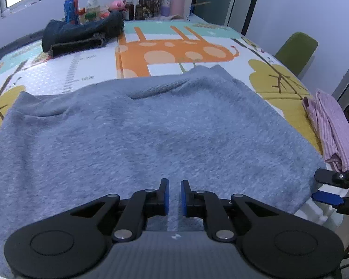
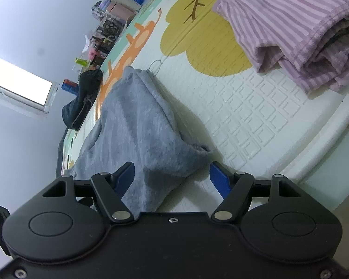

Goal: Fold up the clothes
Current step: 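Grasp the sweatshirt side edge with the right gripper, then lift the side edge with the right gripper and fold it over the body, then lower the folded side onto the sweatshirt and open the right gripper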

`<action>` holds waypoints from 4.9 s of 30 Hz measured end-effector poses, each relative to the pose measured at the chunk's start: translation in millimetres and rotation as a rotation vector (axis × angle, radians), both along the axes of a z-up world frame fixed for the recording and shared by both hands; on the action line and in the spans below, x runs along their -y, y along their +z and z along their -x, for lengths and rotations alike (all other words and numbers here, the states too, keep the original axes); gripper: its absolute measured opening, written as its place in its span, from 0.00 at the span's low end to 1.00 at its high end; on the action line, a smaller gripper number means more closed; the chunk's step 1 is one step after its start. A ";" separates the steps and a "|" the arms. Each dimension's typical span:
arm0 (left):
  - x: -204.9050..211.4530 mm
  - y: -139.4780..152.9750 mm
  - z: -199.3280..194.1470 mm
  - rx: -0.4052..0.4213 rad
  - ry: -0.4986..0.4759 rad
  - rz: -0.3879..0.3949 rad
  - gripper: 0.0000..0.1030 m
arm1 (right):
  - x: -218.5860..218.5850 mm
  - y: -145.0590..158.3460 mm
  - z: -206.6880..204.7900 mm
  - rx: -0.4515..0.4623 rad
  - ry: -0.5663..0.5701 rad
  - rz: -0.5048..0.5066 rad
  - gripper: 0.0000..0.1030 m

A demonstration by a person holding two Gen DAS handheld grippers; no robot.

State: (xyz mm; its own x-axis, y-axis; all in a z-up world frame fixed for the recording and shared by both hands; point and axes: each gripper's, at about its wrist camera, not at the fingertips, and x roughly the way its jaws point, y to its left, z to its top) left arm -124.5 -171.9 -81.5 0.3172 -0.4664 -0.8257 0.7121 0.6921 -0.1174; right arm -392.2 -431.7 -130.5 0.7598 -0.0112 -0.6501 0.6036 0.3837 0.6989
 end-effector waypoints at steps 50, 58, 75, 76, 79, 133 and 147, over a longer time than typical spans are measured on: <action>-10.3 -20.7 -12.1 -0.098 0.059 0.036 0.12 | -47.3 102.9 -127.0 0.278 0.315 0.173 0.11; -55.3 11.7 -20.4 0.008 0.180 0.065 0.13 | -84.1 118.7 -163.9 0.256 0.461 0.238 0.11; -141.2 -21.6 -41.5 -0.146 0.338 0.092 0.13 | -80.8 107.8 -174.3 0.236 0.437 0.181 0.11; -141.4 -22.7 -41.9 -0.149 0.337 0.094 0.13 | -82.3 108.5 -175.7 0.236 0.439 0.181 0.11; -140.8 -24.2 -39.8 -0.144 0.329 0.098 0.13 | -91.0 113.0 -181.6 0.245 0.455 0.182 0.11; -204.1 -20.5 -23.2 -0.203 0.349 0.270 0.17 | -366.4 78.7 -359.2 -0.076 1.421 0.463 0.11; -228.6 -9.0 -10.9 -0.181 0.388 0.239 0.18 | -398.8 65.7 -351.3 -0.149 1.550 0.549 0.31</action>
